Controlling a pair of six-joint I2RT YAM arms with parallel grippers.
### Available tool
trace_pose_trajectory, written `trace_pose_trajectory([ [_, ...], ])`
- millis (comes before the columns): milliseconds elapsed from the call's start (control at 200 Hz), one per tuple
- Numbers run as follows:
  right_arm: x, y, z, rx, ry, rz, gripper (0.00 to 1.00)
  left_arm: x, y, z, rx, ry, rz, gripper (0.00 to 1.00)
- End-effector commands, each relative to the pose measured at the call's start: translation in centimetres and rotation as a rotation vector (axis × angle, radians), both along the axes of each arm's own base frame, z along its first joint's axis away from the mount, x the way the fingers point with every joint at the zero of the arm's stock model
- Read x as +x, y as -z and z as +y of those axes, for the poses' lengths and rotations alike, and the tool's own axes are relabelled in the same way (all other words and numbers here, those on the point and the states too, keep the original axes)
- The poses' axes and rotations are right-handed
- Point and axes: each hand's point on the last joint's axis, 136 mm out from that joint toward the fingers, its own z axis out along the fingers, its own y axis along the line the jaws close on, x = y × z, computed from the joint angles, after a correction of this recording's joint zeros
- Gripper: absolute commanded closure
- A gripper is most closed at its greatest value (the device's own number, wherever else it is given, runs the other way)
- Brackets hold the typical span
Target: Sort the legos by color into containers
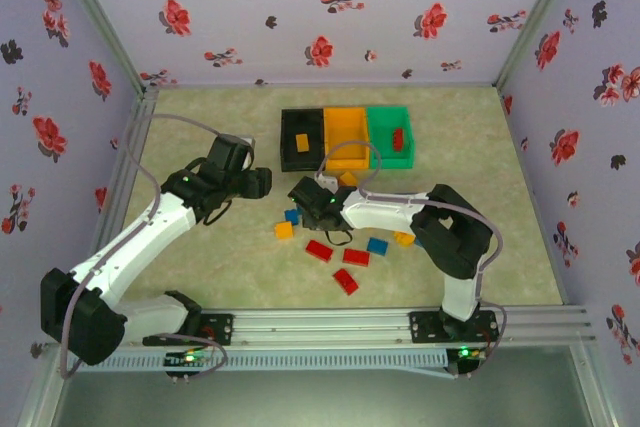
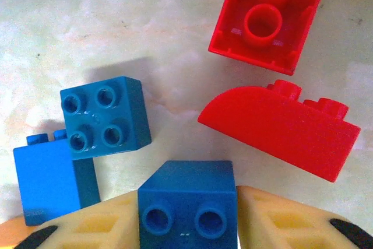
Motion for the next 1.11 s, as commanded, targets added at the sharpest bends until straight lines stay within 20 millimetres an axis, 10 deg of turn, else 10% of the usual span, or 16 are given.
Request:
trace_pose_trajectory([
  [0,0.1,-0.5,0.7,0.002,-0.019,-0.01,0.64,-0.2,0.6,0.2,0.021,0.001,0.012,0.32],
  [565,9.1,-18.2,-6.6,-0.045,-0.022,-0.451,0.7,-0.4,-0.3,-1.9,-0.053,0.015,-0.018,0.32],
  [1100,20.7,-14.0,-7.3,-0.023,-0.057,-0.403,0.71,-1.7,-1.1,-3.8,-0.142,0.018,-0.033,0.33],
])
